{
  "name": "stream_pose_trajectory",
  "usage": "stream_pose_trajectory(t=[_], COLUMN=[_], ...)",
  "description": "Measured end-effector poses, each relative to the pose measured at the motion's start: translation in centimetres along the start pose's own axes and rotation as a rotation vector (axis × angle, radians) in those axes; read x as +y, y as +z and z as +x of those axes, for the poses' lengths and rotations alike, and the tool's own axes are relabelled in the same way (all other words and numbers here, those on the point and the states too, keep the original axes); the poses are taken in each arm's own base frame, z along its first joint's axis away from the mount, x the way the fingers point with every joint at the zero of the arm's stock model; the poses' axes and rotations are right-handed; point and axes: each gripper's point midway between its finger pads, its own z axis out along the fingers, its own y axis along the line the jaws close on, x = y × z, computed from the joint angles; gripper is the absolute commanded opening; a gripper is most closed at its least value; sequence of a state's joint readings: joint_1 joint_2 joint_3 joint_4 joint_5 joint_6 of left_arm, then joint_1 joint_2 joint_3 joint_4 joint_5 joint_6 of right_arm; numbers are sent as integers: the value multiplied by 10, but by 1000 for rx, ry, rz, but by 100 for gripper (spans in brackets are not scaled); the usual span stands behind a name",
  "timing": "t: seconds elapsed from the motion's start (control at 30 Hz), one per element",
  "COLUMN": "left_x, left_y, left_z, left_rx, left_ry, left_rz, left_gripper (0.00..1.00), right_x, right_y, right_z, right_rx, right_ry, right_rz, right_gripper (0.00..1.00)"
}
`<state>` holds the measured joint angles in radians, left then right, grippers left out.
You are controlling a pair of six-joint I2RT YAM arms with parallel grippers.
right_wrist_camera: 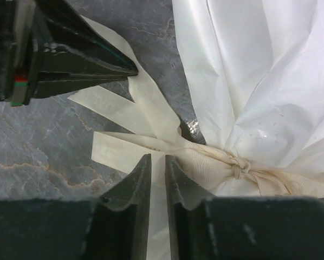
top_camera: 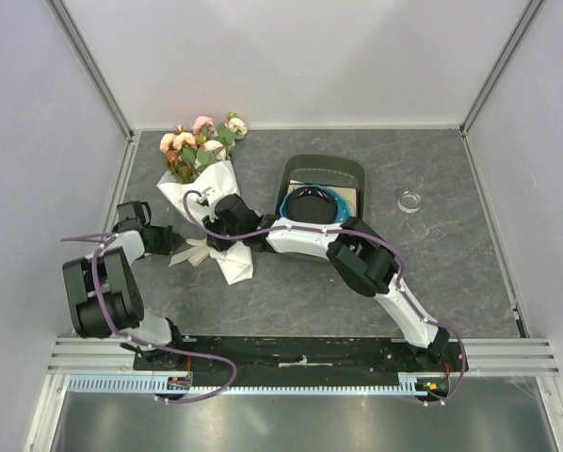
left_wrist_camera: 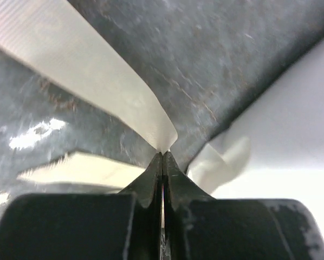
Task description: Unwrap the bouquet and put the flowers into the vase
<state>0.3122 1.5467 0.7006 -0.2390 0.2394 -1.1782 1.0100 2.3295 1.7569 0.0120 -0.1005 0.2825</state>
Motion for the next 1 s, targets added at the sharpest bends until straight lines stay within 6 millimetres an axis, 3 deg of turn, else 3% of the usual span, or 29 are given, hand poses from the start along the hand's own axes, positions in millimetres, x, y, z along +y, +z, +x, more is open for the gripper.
stream_pose_trajectory(t=[0.07, 0.2, 0.23, 0.33, 0.43, 0.53, 0.67, 0.83, 1.0], left_x=[-4, -37, -42, -50, -52, -57, -75, -96, -98], left_y=[-16, -59, -66, -77, -79, -86, -108, -135, -141], left_z=[-1, -3, -2, 4, 14, 24, 37, 43, 46], left_rx=[-42, -124, -132, -134, -104, -91, -94, -120, -114], left_ry=[41, 143, 163, 216, 255, 294, 357, 398, 409], left_rz=[33, 200, 228, 274, 289, 320, 400, 488, 498], left_gripper=[2, 2, 2, 2, 2, 2, 2, 2, 2], right_x=[3, 11, 13, 21, 27, 30, 32, 31, 30], right_y=[-5, -24, -29, -46, -55, -58, -56, -41, -21], right_z=[-5, -30, -39, -66, -94, -102, -98, -85, -75], right_rx=[-1, -38, -53, -107, -162, -174, -158, -134, -116], right_ry=[-6, -22, -22, -40, -88, -143, -216, -258, -250], right_rz=[-6, -18, -24, -39, -57, -77, -105, -115, -116], right_gripper=[42, 66, 78, 87, 90, 90, 91, 90, 82])
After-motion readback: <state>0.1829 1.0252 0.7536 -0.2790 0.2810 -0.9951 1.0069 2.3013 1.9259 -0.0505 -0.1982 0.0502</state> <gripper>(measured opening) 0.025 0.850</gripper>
